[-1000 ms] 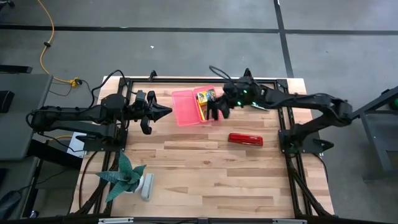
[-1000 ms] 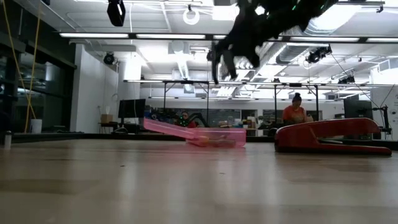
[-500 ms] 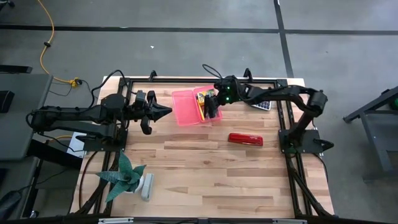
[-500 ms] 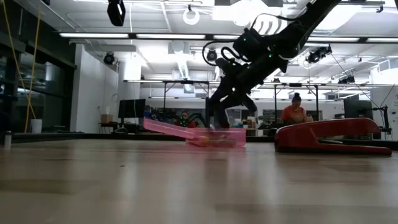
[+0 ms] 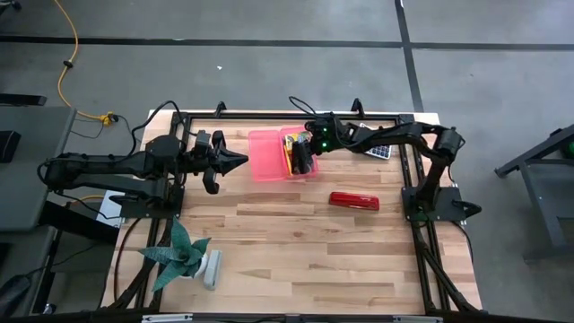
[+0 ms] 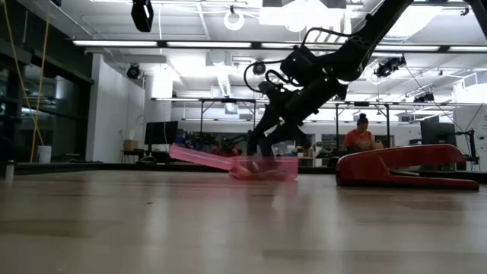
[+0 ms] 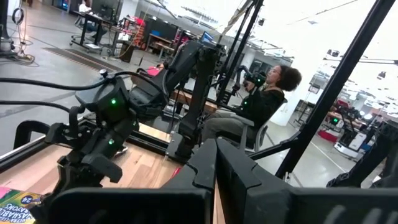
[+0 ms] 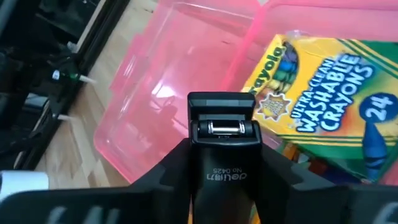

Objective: Pack school essentials
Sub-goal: Put the black stapler into the pink supply box, then adjust the pink supply box on the table

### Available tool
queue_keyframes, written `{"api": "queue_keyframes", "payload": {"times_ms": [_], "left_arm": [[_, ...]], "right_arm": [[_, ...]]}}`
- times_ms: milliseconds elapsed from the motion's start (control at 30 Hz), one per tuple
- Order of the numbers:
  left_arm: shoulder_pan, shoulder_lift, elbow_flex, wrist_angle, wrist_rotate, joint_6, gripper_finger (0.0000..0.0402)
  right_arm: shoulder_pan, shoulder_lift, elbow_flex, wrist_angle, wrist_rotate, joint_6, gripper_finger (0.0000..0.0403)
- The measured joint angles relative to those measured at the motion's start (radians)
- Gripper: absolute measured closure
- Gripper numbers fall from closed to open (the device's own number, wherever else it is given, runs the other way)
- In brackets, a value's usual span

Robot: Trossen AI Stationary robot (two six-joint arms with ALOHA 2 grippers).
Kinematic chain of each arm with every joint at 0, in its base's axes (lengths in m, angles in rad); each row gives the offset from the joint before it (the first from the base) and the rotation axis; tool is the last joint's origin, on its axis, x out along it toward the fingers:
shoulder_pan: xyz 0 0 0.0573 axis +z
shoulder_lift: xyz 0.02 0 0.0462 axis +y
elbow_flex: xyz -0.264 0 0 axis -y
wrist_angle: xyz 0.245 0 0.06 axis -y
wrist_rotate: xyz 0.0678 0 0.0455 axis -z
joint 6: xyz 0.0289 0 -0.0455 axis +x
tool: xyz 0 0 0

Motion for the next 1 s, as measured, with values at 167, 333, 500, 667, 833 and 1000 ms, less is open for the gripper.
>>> {"api": "queue_keyframes", "payload": {"times_ms": [167,333,500,667,833,1000], "left_arm": [[0.000,0.000,0.000,0.000,0.000,0.000,0.0401],[0.000,0.000,0.000,0.000,0.000,0.000,0.0401],[0.002,0.000,0.000,0.000,0.000,0.000,0.0402],[0.002,0.000,0.000,0.000,0.000,0.000,0.0401],[0.002,0.000,0.000,0.000,-0.005,0.000,0.0401],[0.002,0.000,0.000,0.000,-0.053,0.000,0.0401]], "right_arm": [[-0.005,0.002,0.000,-0.019,0.006,0.023,0.0229],[-0.014,-0.049,-0.001,-0.102,0.010,-0.059,0.0163],[-0.040,-0.174,-0.001,-0.205,0.039,-0.177,0.0150],[-0.024,-0.305,-0.001,-0.301,0.063,-0.266,0.0150],[0.025,-0.374,-0.001,-0.366,0.225,-0.327,0.0153],[0.023,-0.308,-0.001,-0.291,0.325,-0.270,0.0220]]}}
